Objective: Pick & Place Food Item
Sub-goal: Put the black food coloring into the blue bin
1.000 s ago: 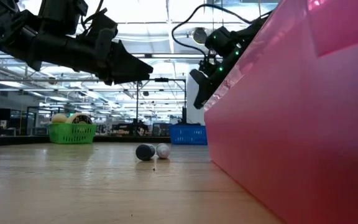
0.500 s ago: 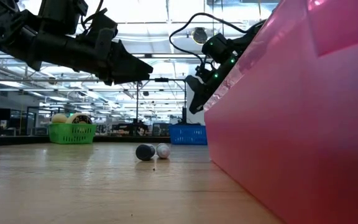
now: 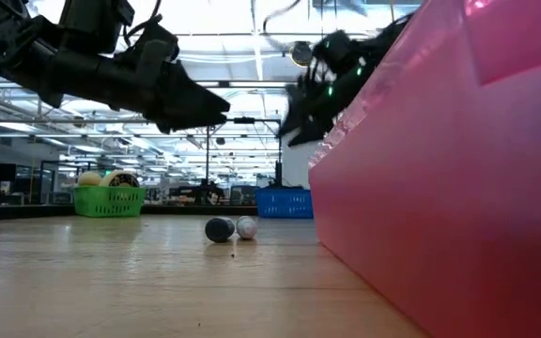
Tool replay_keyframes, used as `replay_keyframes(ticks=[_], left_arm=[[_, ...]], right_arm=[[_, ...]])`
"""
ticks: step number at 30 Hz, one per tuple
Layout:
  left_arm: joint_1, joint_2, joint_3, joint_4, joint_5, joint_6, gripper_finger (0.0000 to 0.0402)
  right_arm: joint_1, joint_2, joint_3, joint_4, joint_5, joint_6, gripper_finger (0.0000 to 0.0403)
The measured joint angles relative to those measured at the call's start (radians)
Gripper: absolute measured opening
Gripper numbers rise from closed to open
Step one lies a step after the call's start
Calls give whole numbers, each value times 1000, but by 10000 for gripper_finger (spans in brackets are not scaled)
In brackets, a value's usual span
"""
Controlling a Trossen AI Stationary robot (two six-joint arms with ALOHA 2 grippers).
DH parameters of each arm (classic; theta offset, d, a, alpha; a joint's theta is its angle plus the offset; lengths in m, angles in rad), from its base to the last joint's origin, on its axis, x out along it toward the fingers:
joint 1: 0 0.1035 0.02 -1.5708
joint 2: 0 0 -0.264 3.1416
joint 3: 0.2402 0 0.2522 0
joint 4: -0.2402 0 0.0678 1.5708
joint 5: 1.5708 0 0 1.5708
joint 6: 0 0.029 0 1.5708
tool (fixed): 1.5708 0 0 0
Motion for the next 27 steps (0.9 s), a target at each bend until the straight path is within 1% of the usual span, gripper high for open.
replay_keyframes(ticks=[4, 6, 8, 12, 17, 20, 23, 27], left_arm=[[-31, 0, 0, -96, 133, 36, 253], [-61, 0, 9, -163, 149, 37, 253], [-93, 0, 34, -251, 131, 36, 253], [-158, 12, 117, -439, 72, 42, 253], [-227, 51, 228, -590, 63, 43, 253], [-254, 91, 287, -657, 38, -53, 253], [-280, 135, 341, -713, -23, -198, 253], [-328, 218, 407, -752, -54, -350, 253]], right_arm=[[44, -82, 0, 3, -135, -13, 204], [75, -122, -2, 8, -192, -19, 199], [111, -164, -8, 17, -214, -25, 195], [186, -231, -29, 22, -216, -51, 189], [273, -282, -43, 21, -215, -57, 188], [327, -290, -52, 26, -207, -53, 189], [381, -300, -73, 26, -163, -46, 186], [442, -312, -100, 22, -98, -65, 183]])
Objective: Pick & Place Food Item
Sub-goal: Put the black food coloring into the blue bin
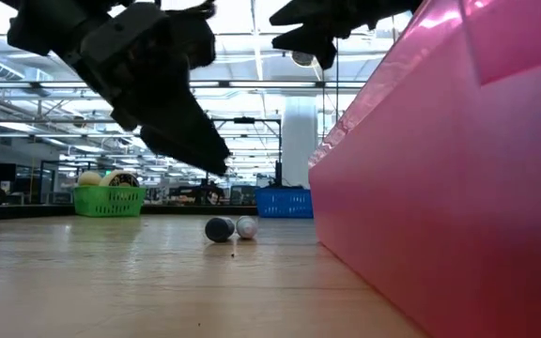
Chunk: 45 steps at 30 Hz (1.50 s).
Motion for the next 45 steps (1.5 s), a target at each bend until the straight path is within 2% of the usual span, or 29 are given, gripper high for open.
replay_keyframes(ticks=[10, 19, 22, 31, 40, 45], left_arm=[[-44, 196, 191, -232, -125, -222, 253], [-15, 224, 219, -406, -137, -356, 253], [-13, 223, 218, -412, -123, -305, 253], [-5, 221, 219, -405, -87, -30, 253], [51, 219, 220, -411, 9, -9, 249], [66, 219, 220, -433, 42, -12, 201]], right_arm=[[73, -1, -3, 2, 14, -18, 177], [86, -1, -3, -7, 13, -27, 174], [85, -1, -3, -16, 13, -33, 172], [85, -1, -3, -105, 13, -34, 171], [106, -1, -3, -139, 16, -31, 171], [119, -1, -3, -139, 18, -52, 171]])
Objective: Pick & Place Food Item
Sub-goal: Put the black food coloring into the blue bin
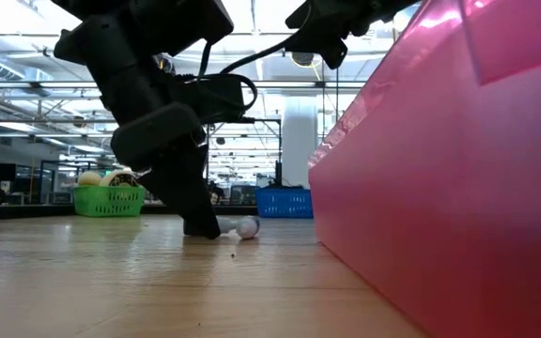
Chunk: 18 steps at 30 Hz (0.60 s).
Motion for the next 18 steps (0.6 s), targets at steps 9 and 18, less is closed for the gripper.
replay_keyframes(ticks=[9, 18], left_arm=[[5, 2, 0, -11, 6, 36, 87], [8, -57, -9, -87, -127, 147, 76]], right_arm=[[5, 0, 0, 0, 2, -3, 171], [5, 0, 0, -44, 10, 8, 171]])
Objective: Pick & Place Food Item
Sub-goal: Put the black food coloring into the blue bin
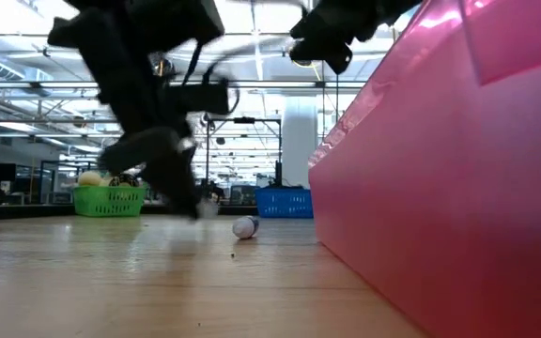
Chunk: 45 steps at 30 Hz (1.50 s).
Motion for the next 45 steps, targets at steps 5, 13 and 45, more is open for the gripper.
replay_keyframes(ticks=[5, 13, 45], left_arm=[[-13, -90, 5, -32, -224, 114, 75], [-64, -142, 6, 71, -528, 610, 71], [-66, -145, 7, 607, -683, 1201, 80]], right_arm=[[8, 0, -10, -71, 164, 52, 171], [10, 0, -256, 330, 324, 160, 171], [13, 297, -299, 1092, 215, 250, 277]])
